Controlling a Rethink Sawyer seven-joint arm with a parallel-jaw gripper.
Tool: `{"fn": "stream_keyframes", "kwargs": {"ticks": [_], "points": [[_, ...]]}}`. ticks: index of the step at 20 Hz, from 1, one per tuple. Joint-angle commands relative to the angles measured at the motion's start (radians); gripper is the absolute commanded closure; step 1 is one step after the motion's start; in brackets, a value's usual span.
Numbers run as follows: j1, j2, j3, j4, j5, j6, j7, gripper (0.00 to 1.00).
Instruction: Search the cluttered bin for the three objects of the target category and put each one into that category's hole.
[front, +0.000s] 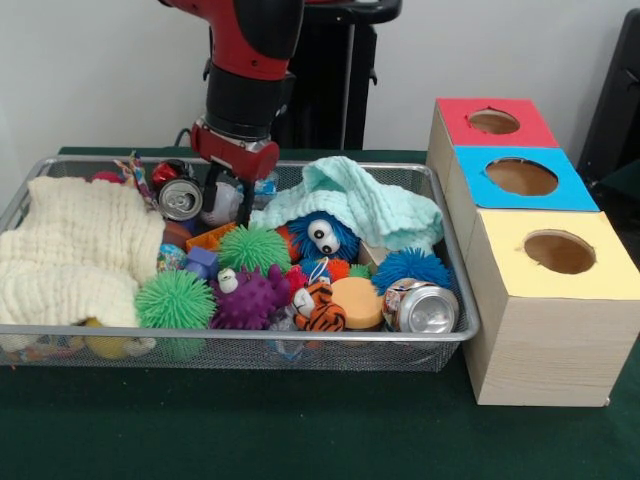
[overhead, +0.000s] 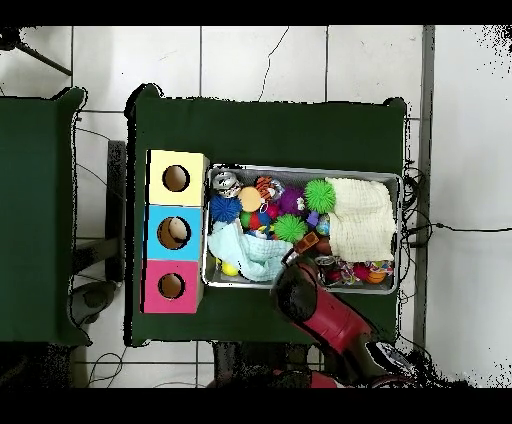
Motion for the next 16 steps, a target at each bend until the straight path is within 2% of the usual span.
{"fn": "stream_keyframes", "kwargs": {"ticks": [1, 16], "points": [[0.011, 0.024, 0.059, 0.156, 0.018, 0.023, 0.285, 0.0], [-0.024, 0.062, 0.083, 0.204, 0.006, -0.101, 0.304, 0.0]]}}
